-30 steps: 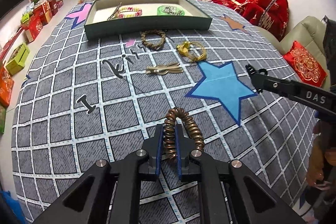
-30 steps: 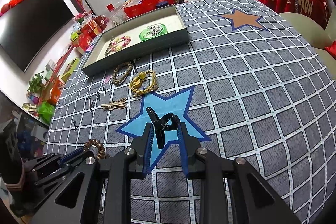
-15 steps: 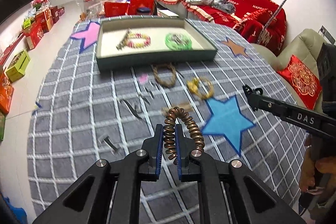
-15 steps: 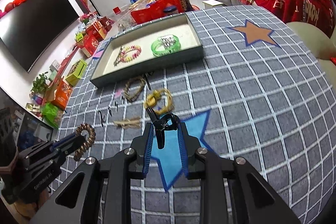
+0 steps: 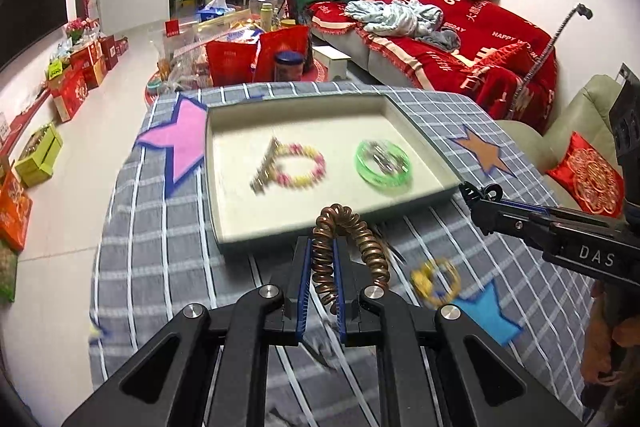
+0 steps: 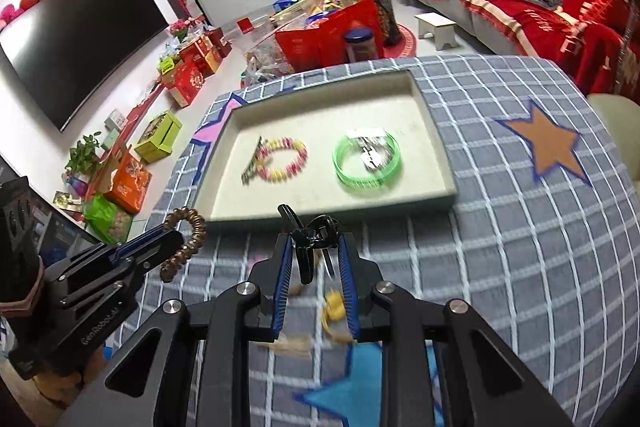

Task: Organize jewelry
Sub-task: 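Carry the coiled hair tie and claw clip into the tray and open both tools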

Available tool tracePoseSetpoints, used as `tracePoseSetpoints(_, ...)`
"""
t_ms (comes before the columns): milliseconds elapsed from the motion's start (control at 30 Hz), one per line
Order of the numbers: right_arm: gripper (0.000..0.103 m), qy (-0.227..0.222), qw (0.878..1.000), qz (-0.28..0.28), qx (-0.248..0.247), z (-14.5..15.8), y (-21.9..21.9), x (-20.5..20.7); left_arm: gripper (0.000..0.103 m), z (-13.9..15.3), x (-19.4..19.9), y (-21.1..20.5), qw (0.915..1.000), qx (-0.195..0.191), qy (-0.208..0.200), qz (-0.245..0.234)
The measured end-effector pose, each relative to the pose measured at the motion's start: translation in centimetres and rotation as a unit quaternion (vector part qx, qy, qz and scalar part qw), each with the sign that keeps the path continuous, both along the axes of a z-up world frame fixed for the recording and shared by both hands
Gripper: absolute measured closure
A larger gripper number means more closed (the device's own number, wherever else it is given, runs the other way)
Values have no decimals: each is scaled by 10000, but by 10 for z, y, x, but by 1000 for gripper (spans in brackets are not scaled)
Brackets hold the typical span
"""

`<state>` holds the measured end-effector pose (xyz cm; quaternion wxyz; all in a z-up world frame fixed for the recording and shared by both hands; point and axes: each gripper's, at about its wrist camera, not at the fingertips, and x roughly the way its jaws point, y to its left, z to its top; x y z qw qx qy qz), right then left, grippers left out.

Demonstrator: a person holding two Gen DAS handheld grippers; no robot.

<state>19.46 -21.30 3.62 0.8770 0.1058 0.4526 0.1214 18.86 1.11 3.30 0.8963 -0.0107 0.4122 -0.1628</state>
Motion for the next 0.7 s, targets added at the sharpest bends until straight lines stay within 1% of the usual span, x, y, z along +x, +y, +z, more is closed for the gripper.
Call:
tracePoseSetpoints(133,77,120,9999,80,11,-9,13,35,75,-10,36,2,9999,90,47,62)
tracePoseSetpoints(333,77,481,9987,114,129,-38,24,79,75,-28,76,4,9995,180,223,121)
tracePoseSetpoints(567,77,862,9959,144,216,-69,29,105,75,-53,100,-1,9982,276,541,21)
tracePoseSetpoints(700,77,977,9950,90,203,-82,26,116,75,-66,109,-6,9963,320,792,-87)
